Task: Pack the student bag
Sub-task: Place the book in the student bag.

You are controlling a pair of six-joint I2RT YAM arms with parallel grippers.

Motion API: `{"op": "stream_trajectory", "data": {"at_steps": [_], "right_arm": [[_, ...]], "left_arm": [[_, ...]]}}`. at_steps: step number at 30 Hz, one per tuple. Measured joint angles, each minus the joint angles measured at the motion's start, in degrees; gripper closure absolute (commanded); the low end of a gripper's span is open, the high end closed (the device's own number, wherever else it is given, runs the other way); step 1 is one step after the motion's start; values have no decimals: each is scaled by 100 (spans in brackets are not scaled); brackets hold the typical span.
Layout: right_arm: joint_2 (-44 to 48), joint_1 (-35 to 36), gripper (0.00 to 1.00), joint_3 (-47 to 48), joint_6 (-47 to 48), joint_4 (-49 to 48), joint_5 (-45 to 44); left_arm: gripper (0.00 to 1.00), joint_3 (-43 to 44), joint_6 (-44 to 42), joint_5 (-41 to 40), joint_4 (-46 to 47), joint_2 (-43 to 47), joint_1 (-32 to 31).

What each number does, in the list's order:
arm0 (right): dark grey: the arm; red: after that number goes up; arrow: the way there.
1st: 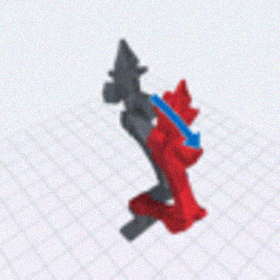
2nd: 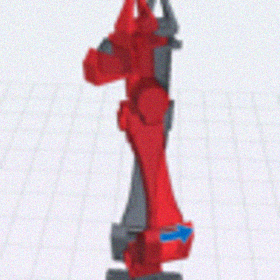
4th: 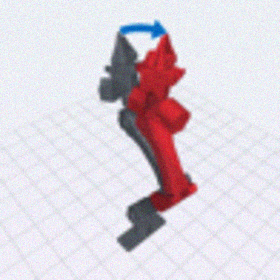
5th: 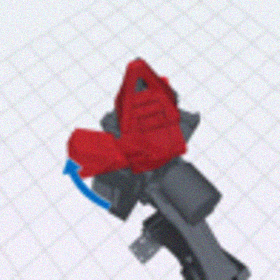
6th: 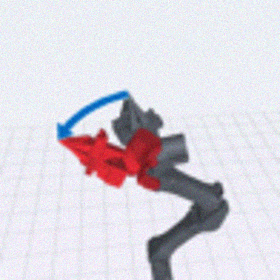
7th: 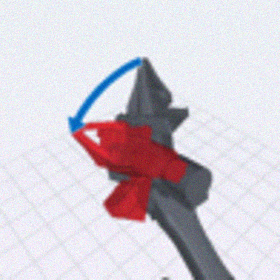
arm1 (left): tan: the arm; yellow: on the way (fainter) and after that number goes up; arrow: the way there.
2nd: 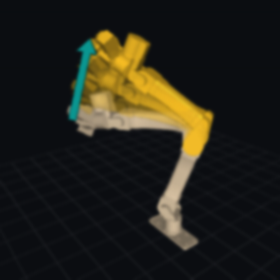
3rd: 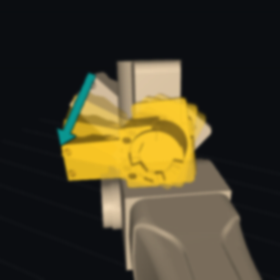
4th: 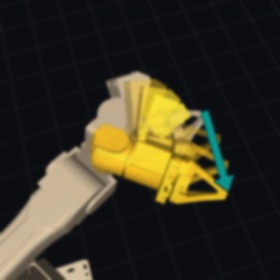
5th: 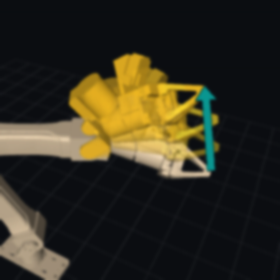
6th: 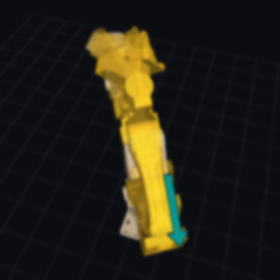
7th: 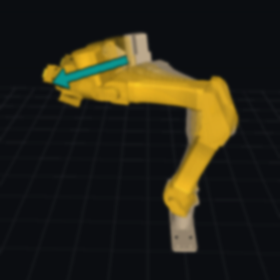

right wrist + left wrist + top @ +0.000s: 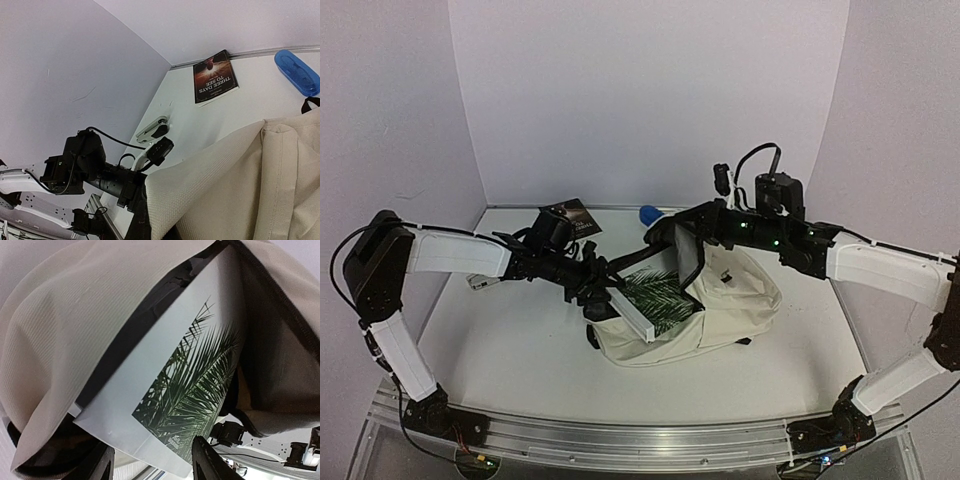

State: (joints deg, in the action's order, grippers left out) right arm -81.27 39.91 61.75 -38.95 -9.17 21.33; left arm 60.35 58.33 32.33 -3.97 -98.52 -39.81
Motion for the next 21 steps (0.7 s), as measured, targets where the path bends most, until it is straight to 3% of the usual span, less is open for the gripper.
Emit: {"op": "stream_trajectory", "data": {"at_steps": [12,21], "right_arm": [[2,101,100,7,-11,-30,52],[17,101,100,-1,-55,-65,-438]], "left_arm": [[52,1588,-128,102,1146,-1568,0],[37,1688,-560,-124,935,-1651,-7]]}}
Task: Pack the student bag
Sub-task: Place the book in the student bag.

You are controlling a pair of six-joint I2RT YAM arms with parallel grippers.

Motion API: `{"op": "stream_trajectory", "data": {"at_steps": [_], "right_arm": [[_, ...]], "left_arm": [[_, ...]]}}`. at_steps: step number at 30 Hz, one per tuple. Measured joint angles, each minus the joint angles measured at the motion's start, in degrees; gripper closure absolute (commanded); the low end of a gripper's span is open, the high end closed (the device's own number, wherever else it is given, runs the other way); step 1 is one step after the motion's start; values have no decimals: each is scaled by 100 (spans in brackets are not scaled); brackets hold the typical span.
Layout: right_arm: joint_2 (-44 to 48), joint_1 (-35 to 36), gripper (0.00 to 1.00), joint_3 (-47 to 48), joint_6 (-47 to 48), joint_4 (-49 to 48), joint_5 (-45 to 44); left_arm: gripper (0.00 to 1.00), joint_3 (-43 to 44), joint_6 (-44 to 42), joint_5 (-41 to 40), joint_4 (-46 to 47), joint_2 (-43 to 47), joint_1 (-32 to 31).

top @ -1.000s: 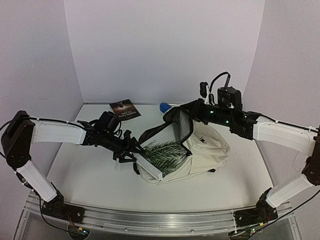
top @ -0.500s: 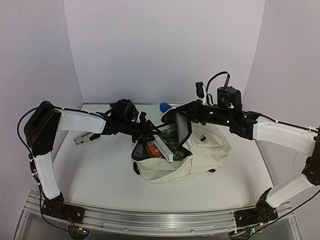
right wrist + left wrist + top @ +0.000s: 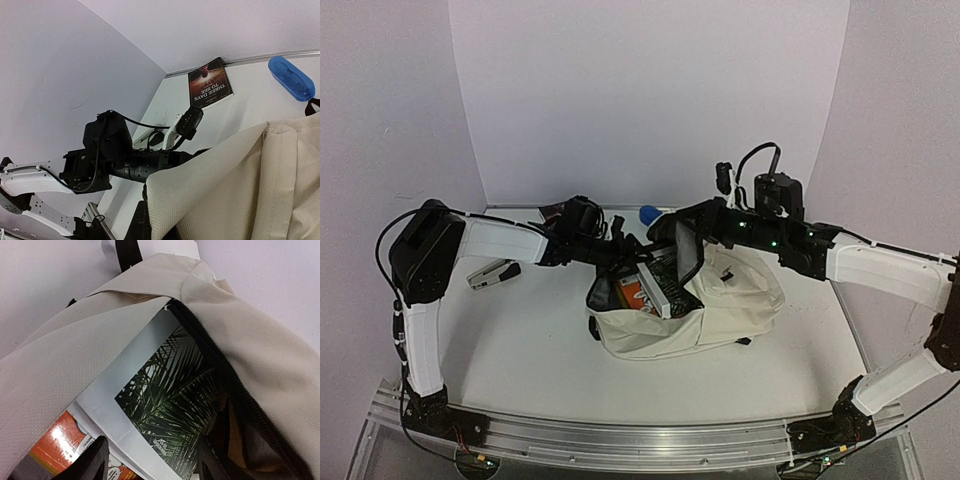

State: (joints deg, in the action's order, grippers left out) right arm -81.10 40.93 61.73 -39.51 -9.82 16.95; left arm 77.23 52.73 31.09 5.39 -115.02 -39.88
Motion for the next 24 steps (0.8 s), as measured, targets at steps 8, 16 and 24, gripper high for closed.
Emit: {"op": "stream_trajectory", "data": {"at_steps": [8,16,24], "right_arm": [[33,15,100,-2,9,37,-430],[33,26,100,-2,11,46,-509],[34,26,100,-2,25,47,-531]], "left_arm": [[37,-138,-318,-192,-645,566,-20],[44,-201,-227,-15,-699,542,-238],[49,302,-261,57,-1211,-43,-513]]}}
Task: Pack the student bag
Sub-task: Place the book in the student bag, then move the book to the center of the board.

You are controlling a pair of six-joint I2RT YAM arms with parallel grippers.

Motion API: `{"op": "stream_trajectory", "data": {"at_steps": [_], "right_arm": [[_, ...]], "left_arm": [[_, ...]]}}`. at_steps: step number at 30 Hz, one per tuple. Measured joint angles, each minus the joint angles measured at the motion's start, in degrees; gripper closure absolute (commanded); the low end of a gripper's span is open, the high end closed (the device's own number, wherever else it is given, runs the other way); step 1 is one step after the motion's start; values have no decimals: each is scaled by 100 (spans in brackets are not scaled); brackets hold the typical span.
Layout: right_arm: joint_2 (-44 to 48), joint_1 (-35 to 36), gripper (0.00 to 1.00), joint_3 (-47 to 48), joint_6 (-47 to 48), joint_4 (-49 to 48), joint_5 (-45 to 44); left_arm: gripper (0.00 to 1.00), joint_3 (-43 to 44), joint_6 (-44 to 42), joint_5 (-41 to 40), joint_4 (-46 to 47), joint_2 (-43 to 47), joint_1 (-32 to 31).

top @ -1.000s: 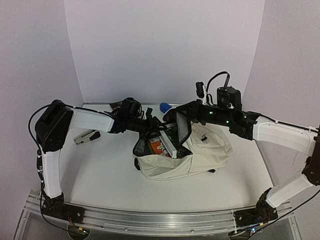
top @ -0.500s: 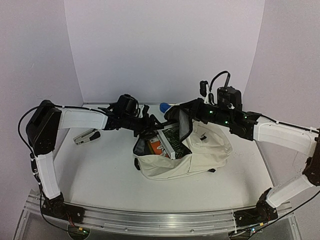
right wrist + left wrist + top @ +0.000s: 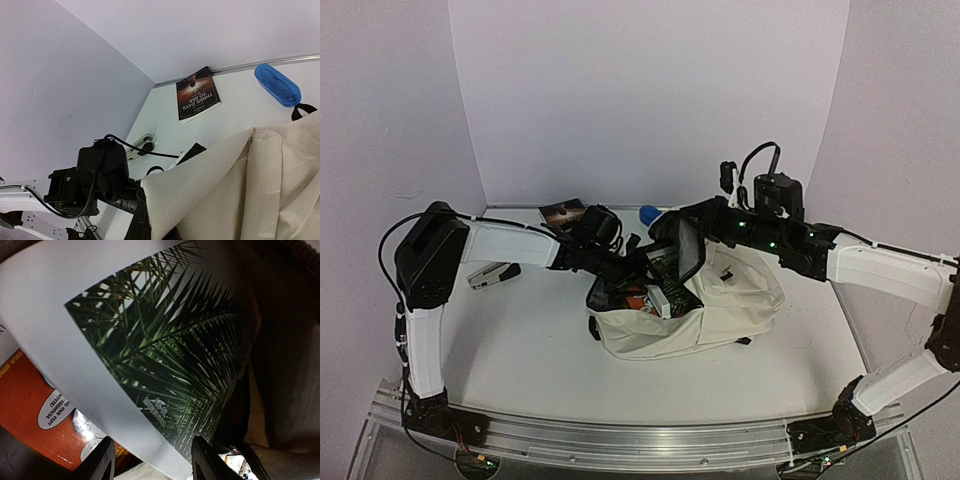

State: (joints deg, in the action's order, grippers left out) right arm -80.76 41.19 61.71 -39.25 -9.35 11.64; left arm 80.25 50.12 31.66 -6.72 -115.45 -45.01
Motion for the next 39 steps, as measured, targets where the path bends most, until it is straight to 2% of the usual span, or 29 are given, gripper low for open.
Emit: {"op": "stream_trajectory", "data": {"at_steps": [13,20,25,29,33,39], "right_arm": [[7,0,100,0,3,34,-21],[143,-7,100,-120,12,79,-330],[366,-406,100,-540,-268,-4,-443],[369,-1092,100,-921,-551,-21,-339],[221,-1373,100,-1208,-781,-11,-203],[21,-1451,100,-1460,-1012,-9,-85]], "left_arm": [[50,467,-74,133,63,-384,-87],[29,432,-382,-90,1,-257,-97],[20,152,-680,-291,-316,584,29],[18,-131,-846,-317,-407,1443,480],[19,-289,-862,-330,-426,1767,1265],[33,-578,-666,-641,-420,1423,2361]]}}
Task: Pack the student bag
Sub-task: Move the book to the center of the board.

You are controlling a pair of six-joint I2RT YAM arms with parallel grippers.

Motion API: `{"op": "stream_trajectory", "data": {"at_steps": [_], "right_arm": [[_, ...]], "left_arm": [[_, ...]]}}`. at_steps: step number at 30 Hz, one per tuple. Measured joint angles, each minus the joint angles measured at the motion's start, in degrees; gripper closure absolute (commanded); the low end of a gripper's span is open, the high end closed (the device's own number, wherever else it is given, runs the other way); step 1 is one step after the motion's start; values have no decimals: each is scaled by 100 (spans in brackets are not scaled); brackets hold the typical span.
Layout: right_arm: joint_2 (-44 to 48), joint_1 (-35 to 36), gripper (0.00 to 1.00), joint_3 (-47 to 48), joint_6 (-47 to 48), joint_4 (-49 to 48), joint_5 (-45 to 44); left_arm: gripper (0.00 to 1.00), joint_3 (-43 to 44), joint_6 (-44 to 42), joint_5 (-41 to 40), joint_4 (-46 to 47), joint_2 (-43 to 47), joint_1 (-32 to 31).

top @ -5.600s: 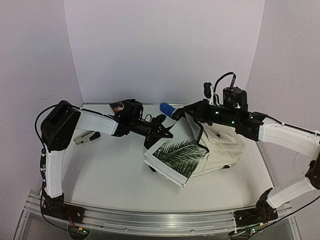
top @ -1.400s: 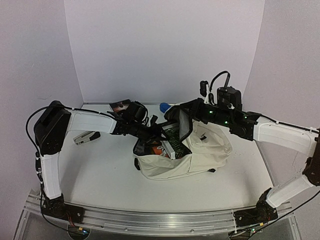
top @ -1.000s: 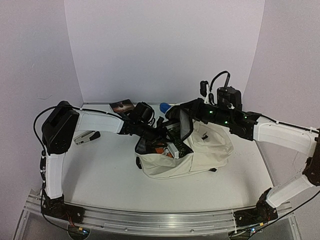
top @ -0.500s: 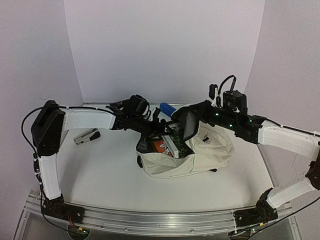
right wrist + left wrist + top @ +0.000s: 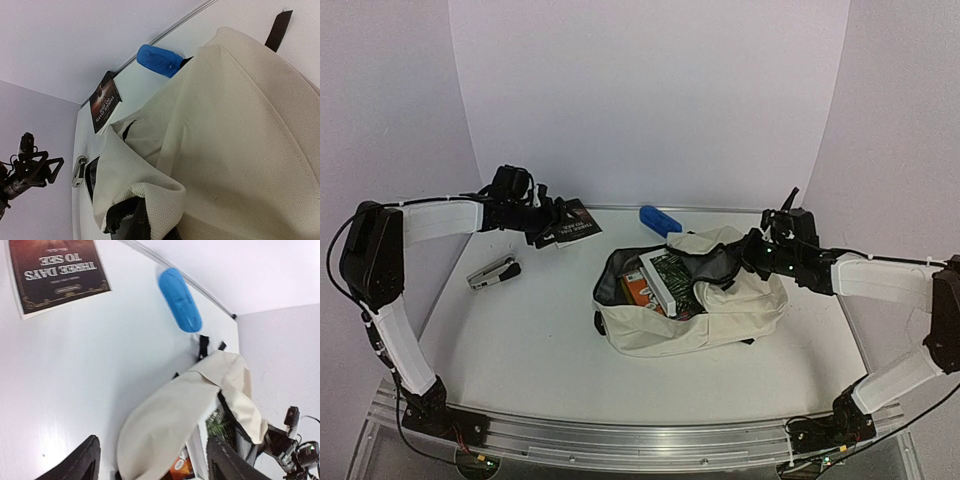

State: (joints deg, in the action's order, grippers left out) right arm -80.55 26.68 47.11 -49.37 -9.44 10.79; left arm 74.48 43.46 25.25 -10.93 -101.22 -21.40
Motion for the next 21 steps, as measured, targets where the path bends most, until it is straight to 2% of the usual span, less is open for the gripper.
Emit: {"op": "stream_trajectory", "data": {"at_steps": [5,13,21], "right_arm": [[-3,-3,100,-20,-51,-23,39],[0,-3,100,-28,-130,-36,52],[0,-3,100,-31,-195,-40,73]], "left_arm": [[36,-37,429,-434,370,-581,291],[42,-35,1054,-702,1191,-1608,577],[46,118,1254,-921,1685,-2179,709]]}}
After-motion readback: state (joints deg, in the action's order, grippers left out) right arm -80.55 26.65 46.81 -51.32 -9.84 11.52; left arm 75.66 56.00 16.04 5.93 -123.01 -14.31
